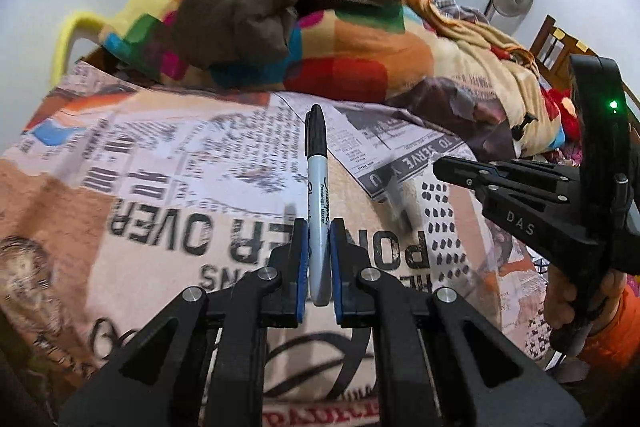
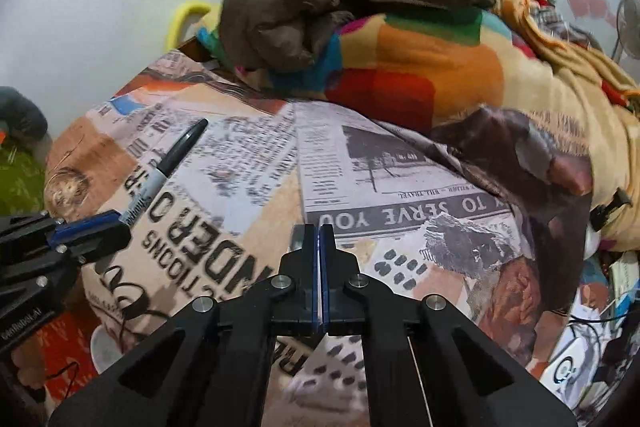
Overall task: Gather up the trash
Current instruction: 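Grasp the black marker with the left tool while the right tool grasps the black slotted clip, then carry the marker and black clip in both tools over the white bin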
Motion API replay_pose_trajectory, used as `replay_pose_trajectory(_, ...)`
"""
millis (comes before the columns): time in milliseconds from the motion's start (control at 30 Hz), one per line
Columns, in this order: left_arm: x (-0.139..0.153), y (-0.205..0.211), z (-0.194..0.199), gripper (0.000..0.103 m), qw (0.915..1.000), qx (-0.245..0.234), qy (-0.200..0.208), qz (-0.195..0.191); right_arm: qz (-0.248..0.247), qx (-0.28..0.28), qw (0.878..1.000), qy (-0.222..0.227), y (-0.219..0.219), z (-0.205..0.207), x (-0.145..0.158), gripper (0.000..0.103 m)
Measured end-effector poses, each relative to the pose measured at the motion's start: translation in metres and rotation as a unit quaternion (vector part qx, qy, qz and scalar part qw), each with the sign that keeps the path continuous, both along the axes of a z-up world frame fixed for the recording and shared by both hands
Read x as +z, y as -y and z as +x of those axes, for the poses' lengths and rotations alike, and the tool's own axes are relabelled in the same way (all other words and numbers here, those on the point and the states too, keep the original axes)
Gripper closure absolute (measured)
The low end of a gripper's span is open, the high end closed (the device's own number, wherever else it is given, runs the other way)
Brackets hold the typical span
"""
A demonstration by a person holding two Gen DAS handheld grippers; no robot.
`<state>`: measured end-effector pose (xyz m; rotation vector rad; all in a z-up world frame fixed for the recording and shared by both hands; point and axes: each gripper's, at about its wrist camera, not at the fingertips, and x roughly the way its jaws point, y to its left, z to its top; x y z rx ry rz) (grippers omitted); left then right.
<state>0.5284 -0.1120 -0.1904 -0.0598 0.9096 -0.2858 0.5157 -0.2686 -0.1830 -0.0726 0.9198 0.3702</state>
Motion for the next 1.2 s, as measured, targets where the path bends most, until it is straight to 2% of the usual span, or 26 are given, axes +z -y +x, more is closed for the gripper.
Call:
replay_pose_trajectory(167,0.021,-0.016,-0.027,0.094,0.9995,0.012,0.022,0.019,-0.007,0.027,1.000,-0.005,-0.012,-0.017,0.002,0.101)
replay_pose_trajectory(233,0.026,-0.025,-0.038,0.094,0.9993,0.019,0.026,0.017,-0.006,0.023,1.000,-0.021,-0.013,-0.018,-0.005,0.089)
replay_pose_trajectory(267,0.027,-0.031,-0.043,0.094,0.9991,0.026,0.029,0.016,-0.002,0.021,0.999,-0.029,-0.013,-0.016,-0.010,0.068)
replay_pose_trajectory(300,0.028,-0.034,-0.046,0.094,0.9990,0.029,0.030,0.015,0.001,0.017,0.999,-0.032,-0.014,-0.016,-0.014,0.052)
replay_pose_trajectory(333,0.028,-0.042,-0.053,0.094,0.9987,0.036,0.033,0.015,0.007,0.005,1.000,-0.027,-0.014,-0.014,-0.020,0.052)
replay_pose_trajectory(400,0.025,-0.052,-0.061,0.094,0.9984,0.044,0.034,0.012,-0.007,-0.006,1.000,-0.021,-0.020,-0.013,-0.029,0.052)
replay_pose_trajectory(533,0.012,-0.070,-0.072,0.094,0.9972,0.064,0.033,0.021,-0.025,-0.022,0.999,-0.041,-0.030,-0.002,-0.055,0.052)
replay_pose_trajectory(667,-0.002,-0.086,-0.078,0.094,0.9966,0.077,0.023,0.018,-0.067,-0.037,0.996,-0.040,-0.041,0.004,-0.076,0.067)
replay_pose_trajectory(733,-0.009,-0.090,-0.080,0.094,0.9963,0.082,0.018,0.018,-0.074,-0.039,0.996,-0.027,-0.044,0.003,-0.076,0.070)
replay_pose_trajectory(800,-0.015,-0.095,-0.082,0.094,0.9963,0.084,0.015,0.014,-0.067,-0.037,0.997,-0.031,-0.045,0.004,-0.075,0.079)
replay_pose_trajectory(1033,-0.019,-0.107,-0.092,0.094,0.9955,0.094,0.015,-0.004,-0.038,-0.055,0.996,-0.064,-0.041,0.014,-0.071,0.080)
replay_pose_trajectory(1200,-0.008,-0.118,-0.106,0.094,0.9946,0.100,0.024,-0.005,-0.027,-0.042,0.997,-0.050,-0.054,-0.003,-0.050,0.080)
